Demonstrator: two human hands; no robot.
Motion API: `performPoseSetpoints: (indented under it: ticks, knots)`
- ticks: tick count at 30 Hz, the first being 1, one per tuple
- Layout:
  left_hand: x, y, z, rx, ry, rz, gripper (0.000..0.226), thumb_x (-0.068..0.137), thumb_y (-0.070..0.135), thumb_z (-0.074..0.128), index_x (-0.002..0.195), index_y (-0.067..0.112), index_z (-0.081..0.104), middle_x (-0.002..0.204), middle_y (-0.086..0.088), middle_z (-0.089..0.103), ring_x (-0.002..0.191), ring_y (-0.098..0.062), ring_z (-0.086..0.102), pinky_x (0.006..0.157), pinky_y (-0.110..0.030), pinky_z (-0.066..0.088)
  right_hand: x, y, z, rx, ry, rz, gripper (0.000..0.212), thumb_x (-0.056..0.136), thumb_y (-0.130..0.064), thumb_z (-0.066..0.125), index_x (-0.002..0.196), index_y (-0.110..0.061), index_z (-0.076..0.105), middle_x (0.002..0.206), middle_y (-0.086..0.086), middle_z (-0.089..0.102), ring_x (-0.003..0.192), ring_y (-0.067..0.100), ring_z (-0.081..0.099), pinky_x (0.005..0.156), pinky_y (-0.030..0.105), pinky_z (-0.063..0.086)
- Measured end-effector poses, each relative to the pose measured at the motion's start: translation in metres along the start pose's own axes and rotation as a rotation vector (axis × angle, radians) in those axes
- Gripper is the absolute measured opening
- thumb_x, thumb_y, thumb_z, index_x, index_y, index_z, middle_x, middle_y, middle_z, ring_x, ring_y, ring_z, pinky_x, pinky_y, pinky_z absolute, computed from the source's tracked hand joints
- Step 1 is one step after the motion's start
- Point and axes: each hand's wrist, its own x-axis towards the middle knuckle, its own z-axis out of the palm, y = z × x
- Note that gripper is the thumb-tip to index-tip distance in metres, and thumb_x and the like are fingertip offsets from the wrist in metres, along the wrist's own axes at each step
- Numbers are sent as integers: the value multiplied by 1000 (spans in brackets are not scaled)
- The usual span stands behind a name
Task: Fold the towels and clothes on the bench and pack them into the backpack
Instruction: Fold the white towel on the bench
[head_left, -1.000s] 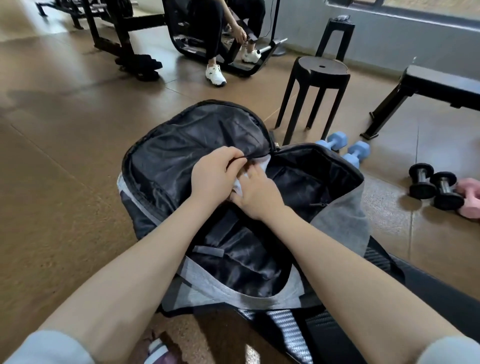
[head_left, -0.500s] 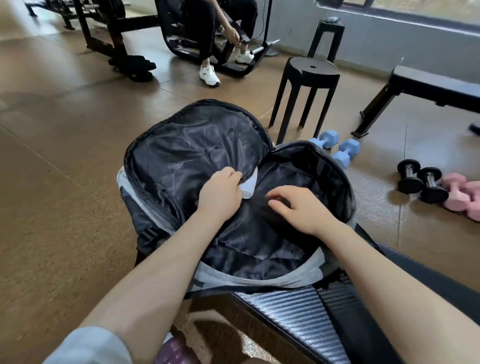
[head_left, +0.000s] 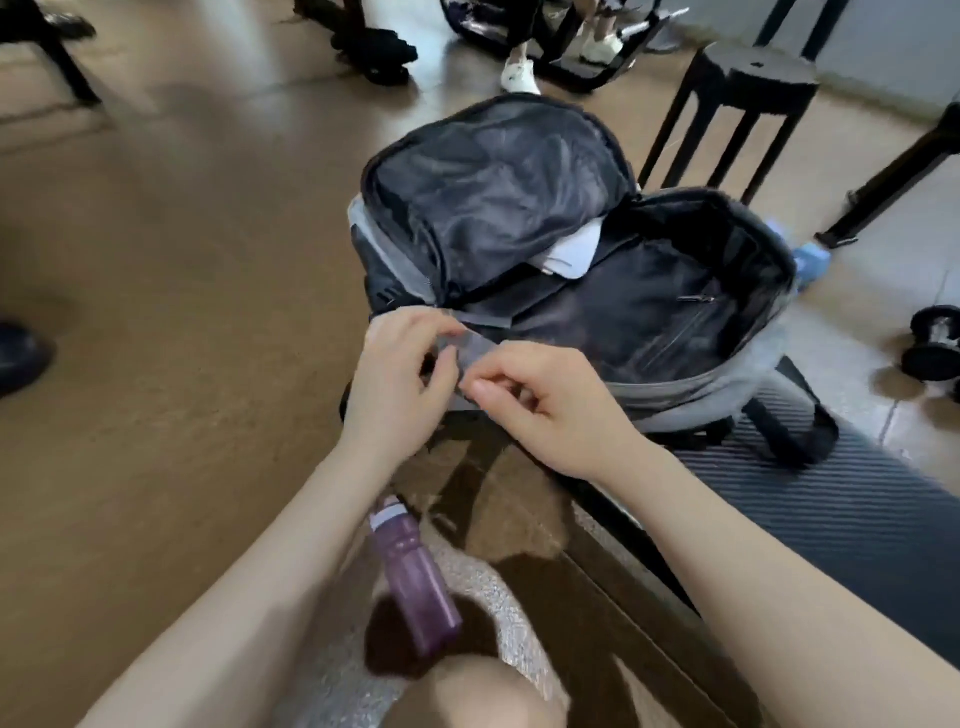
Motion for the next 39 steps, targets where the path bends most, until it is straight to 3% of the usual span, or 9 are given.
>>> performPoseSetpoints:
  ticks: [4,8,14,19,23,26,30,33,39]
  knots:
    - [-87,-52,-18,115,-38,-358,22,87,11,51,106,10,63,106,-5,61,104,-23,51,86,-20,32,-15,7,86,35,-101,-11,16,90,-19,52,86,-10,66,79,-2,64,72,11,56,66,22,45]
    - [-151,-95,-6,168,-175,-628,25,89,13,51,112,11,61,114,-7,60,110,-25,52,91,-28,37,-49,67,196,-1,-423,438,15,88,-26,53,93,-16,63,93,6,67,90,25,62,78,34,48]
    - [-196,-146,44,69,-293,-699,33,80,17,46,102,2,65,103,-18,63,100,-32,58,87,-25,34,-92,140,305,18,-602,931,52,88,-41,56,129,-10,49,124,13,56,115,31,54,92,32,42]
    - [-211,-179,67,46,-317,-809,42,76,27,42,100,2,64,102,-18,64,100,-29,57,84,-27,35,-99,168,336,16,-582,1094,68,74,-48,72,121,-4,50,119,12,60,107,30,60,87,35,49]
    - [-220,-186,69,-7,-241,-890,30,81,20,48,101,5,64,104,-12,63,100,-24,57,81,-15,32,-103,167,338,103,-635,1074,38,72,-39,74,98,-13,66,102,10,69,90,25,66,73,29,49]
    - [-224,-191,67,2,-177,-904,20,85,3,55,103,4,65,106,-11,63,102,-23,57,83,-12,31,-98,161,332,150,-505,962,35,72,-35,75,100,-22,59,100,5,68,92,22,65,71,26,45]
    - [-222,-192,60,-17,-82,-941,18,87,2,53,99,8,65,97,1,57,90,-15,54,79,-13,34,-92,157,324,419,-279,761,65,68,-18,81,118,-31,41,107,-14,56,97,0,53,76,9,40]
    - [-224,-189,57,-4,-98,-909,18,88,4,52,100,9,64,97,2,57,89,-13,53,79,-17,36,-99,161,331,425,-244,676,79,63,-16,84,127,-28,38,115,-14,54,104,-2,52,78,0,38]
    - [-234,-180,52,9,-181,-890,18,88,4,52,102,8,64,104,-6,61,90,-14,54,83,-22,40,-115,160,338,412,-260,695,86,64,-13,84,133,-18,32,107,-27,51,102,2,56,82,17,51]
